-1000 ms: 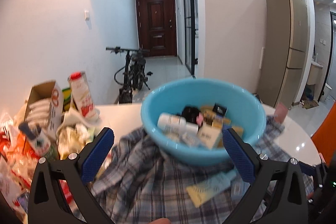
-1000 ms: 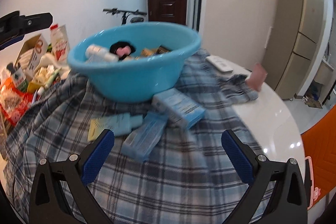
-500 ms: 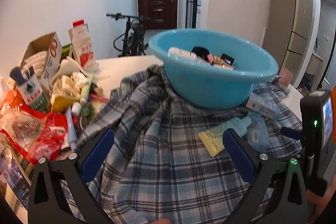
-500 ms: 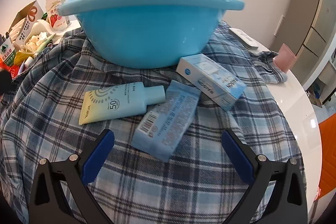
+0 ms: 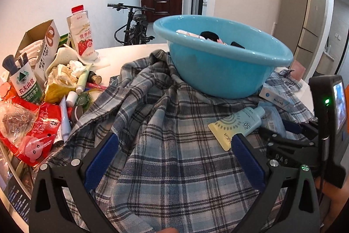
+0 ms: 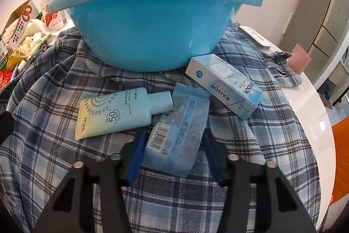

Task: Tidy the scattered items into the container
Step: 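Grasp the light-blue wipes pack with the right gripper while the left gripper approaches the sunscreen tube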

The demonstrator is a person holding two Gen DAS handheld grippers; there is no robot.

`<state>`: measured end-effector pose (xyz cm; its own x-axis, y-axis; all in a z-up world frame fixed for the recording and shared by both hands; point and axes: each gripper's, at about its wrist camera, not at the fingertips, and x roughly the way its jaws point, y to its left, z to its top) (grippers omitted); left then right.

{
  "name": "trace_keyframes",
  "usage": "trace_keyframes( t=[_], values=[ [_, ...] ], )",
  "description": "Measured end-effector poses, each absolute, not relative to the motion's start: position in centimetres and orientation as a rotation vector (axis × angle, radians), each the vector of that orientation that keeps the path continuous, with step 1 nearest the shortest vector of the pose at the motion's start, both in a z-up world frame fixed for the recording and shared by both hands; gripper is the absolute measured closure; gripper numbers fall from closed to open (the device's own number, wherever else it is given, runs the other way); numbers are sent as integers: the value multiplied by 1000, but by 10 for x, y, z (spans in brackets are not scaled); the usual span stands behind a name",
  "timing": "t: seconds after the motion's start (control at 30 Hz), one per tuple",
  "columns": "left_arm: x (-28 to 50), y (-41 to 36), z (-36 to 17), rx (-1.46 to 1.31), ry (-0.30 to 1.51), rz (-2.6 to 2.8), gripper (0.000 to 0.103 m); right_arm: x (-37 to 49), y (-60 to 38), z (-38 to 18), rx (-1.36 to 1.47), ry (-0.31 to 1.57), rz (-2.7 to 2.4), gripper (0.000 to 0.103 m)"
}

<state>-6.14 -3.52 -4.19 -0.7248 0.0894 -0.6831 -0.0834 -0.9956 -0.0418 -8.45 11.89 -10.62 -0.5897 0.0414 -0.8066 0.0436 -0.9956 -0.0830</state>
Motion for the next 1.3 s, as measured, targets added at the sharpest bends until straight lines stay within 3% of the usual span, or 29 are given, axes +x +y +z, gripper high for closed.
trace_keyframes(
  t=[0.43,1.03,1.3],
  values=[
    [-75,9,-48,-1185,-10,2736,0,-59,143,-85,1297,45,-2825,59],
    [-126,83,-71,-1430,-174,2909,0,-21,223,-58,1115,-81,-2841,59],
    [-140,98,-90,-1502,-99,2946,0,-17,248,-55,1053,-124,-2822,59]
  ],
)
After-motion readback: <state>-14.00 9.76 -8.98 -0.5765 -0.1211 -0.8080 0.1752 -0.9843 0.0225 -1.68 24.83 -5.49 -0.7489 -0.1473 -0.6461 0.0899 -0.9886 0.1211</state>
